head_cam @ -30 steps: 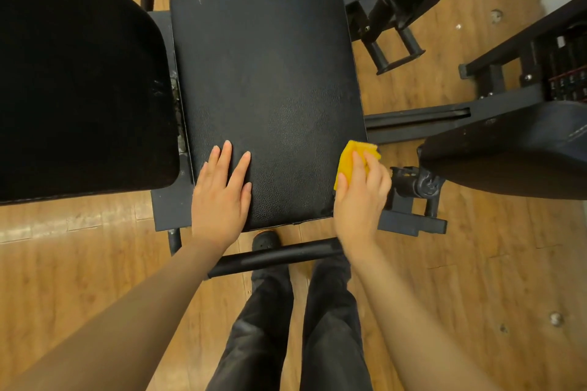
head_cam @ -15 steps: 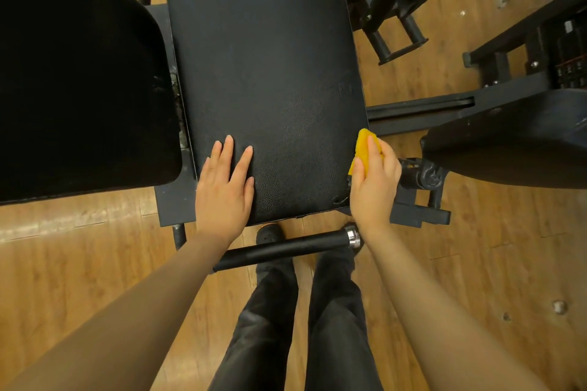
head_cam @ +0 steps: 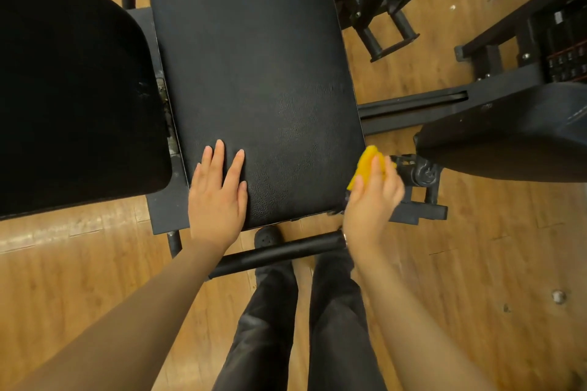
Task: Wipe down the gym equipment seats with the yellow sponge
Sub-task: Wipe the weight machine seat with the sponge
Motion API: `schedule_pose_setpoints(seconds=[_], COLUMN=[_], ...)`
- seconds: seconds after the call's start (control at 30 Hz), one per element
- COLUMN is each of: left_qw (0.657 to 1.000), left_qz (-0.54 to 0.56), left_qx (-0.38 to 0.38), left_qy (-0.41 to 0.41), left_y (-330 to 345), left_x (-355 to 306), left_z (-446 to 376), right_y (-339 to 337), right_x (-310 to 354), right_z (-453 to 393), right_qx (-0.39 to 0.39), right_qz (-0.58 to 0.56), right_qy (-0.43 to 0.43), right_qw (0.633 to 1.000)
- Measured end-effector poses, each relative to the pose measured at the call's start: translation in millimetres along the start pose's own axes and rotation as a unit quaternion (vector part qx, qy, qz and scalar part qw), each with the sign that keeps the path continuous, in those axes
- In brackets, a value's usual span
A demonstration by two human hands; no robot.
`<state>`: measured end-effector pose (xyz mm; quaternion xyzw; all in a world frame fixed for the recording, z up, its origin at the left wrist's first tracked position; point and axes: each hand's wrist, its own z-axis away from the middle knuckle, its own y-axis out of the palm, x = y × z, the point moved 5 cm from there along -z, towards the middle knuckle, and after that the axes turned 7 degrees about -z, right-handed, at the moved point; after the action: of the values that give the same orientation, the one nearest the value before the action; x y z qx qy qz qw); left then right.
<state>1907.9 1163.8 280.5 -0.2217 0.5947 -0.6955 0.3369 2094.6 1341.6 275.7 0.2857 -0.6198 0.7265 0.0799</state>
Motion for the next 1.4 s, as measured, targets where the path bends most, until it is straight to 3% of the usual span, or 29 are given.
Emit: schedule_pose_setpoints(seconds=[0.07,0.2,0.37,0.5,0.7,0.87,1.03,1.13,1.27,1.4], left_qw=[1.0,1.0,1.0,1.0,1.0,1.0,0.999,0.997,0.998,0.992], left_qz=[-0.001,-0.006,-0.014,-0.019,-0.01,0.001,0.015,0.029,0.056,0.093], left_qx=[0.001,0.002,0.009,0.013,0.014,0.016,0.05,0.066,0.035,0.009], left_qy=[-0.001,0.002,0.0,-0.001,-0.001,-0.009,-0.008,-0.008,-0.024,-0.082], left_y=[0.5,0.1,-0.1,0.6,1.7,-1.8,-14.1,-31.5,-67.5,-98.5], left_x=[-0.5,-1.1,-1.0,-1.0,-0.6,-2.9,-3.4,-2.9,-1.3,0.6], left_z=[-0.4,0.2,-0.4,-0.4,0.1,0.2,-1.4,0.2,16.0,51.4], right_y=[0.3,9.0,33.9,27.7,20.1,19.5,10.1,-1.4,-25.4,-55.7], right_x=[2.1,23.9,59.5,49.9,59.7,60.4,59.4,59.8,72.7,82.1], right_z=[-12.5,18.8,89.9,43.3,-30.6,-2.7,52.4,57.4,49.3,49.6], right_qx=[-0.017,-0.022,0.103,0.1,0.071,0.07,0.153,0.229,0.301,0.308], right_qz=[-0.027,-0.011,0.073,0.095,0.055,0.065,0.122,0.087,0.025,0.014], right_qy=[0.034,0.012,-0.195,-0.25,-0.194,-0.15,-0.119,-0.086,-0.083,-0.094], right_qw=[0.999,1.0,0.973,0.958,0.977,0.984,0.973,0.966,0.95,0.947])
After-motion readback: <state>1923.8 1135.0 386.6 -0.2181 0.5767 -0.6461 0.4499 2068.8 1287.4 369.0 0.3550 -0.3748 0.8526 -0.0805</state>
